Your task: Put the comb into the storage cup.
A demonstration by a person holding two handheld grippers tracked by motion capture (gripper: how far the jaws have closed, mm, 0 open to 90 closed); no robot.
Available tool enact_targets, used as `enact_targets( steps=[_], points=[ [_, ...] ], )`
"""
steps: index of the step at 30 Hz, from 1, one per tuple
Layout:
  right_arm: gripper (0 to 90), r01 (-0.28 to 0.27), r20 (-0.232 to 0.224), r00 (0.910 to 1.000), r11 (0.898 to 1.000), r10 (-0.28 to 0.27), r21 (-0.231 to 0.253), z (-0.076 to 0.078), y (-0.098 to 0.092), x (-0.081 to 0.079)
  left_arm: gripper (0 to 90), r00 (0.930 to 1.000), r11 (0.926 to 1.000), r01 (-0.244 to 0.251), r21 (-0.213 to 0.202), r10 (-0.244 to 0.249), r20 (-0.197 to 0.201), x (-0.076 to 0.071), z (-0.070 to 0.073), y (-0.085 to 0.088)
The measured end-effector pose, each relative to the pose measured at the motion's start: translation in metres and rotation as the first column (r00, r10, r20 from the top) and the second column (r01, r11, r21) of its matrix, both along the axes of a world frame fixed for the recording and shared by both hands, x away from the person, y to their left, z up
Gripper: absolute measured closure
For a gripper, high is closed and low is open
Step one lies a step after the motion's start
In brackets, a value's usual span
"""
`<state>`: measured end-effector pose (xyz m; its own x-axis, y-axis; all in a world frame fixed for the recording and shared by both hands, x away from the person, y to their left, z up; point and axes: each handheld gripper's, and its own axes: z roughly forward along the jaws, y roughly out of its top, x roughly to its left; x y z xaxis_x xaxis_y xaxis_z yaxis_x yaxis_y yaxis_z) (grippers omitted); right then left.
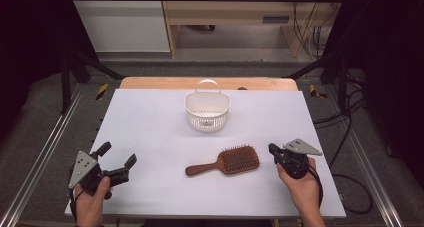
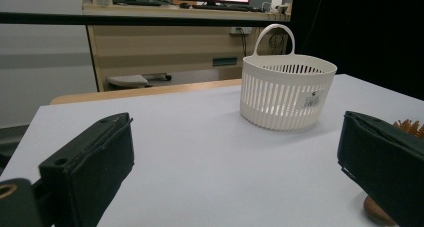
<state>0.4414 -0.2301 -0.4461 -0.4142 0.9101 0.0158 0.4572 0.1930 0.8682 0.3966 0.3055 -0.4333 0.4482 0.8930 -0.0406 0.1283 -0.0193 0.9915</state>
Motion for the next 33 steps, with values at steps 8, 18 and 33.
enact_targets(
  steps=[8,18,33],
  points=[
    [88.7,-0.012,-0.078,0.9969,1.000,0.011,-0.006,-0.006,0.005,0.006,1.5,1.0000,0.9999,0.008,0.012,-0.008,-0.006,0.001,-0.001,-0.002],
    [89.3,-0.038,-0.115,0.9928,0.999,0.035,-0.028,-0.008,0.015,0.011,1.5,0.9998,0.9996,0.018,0.021,-0.018,-0.011,0.001,-0.001,-0.005],
    [89.8,-0.063,-0.179,0.9824,0.997,0.053,-0.051,-0.017,0.022,0.022,1.7,0.9993,0.9984,0.030,0.047,-0.029,-0.022,0.002,-0.003,-0.011]
  ],
)
